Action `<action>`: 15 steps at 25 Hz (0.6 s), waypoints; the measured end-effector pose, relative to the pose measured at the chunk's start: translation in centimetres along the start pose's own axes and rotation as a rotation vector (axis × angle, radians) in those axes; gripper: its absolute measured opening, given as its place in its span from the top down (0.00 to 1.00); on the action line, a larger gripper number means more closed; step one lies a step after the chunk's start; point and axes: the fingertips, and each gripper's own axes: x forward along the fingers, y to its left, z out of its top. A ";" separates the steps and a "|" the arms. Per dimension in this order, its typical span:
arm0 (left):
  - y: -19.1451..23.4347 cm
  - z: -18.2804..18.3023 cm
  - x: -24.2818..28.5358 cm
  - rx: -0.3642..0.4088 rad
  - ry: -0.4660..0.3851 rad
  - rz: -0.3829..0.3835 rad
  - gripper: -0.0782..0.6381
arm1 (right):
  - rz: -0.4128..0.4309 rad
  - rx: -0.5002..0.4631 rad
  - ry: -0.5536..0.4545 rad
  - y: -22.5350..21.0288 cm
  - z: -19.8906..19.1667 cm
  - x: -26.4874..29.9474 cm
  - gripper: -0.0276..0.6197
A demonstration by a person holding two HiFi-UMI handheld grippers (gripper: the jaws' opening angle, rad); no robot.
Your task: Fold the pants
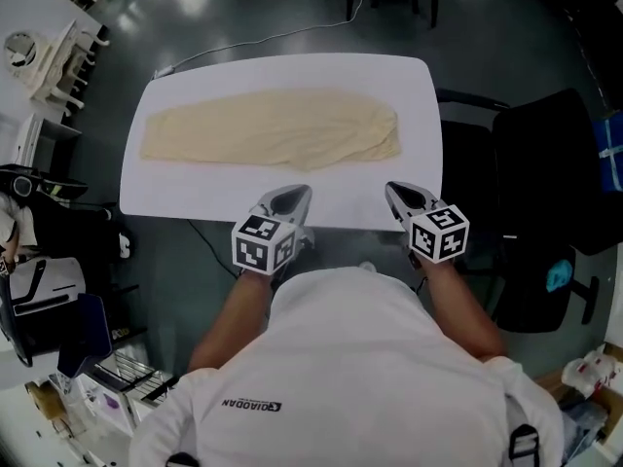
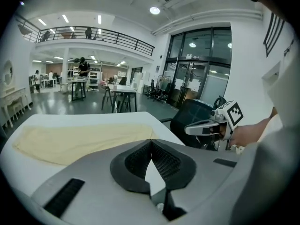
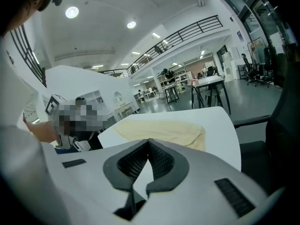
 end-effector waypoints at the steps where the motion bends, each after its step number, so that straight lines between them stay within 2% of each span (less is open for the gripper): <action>1: 0.8 0.3 0.3 0.007 0.002 -0.006 0.85 | -0.019 -0.001 0.002 -0.3 0.2 0.6 0.93; 7: 6.6 1.1 1.8 0.016 0.027 -0.037 0.85 | -0.170 0.005 0.015 -3.5 1.6 4.8 0.93; 13: 12.5 0.8 2.6 -0.010 0.039 -0.029 0.85 | -0.335 0.019 0.104 -9.6 1.0 9.5 0.93; 15: 14.3 0.6 2.7 -0.020 0.051 -0.027 0.85 | -0.381 0.027 0.143 -11.8 0.5 11.4 0.85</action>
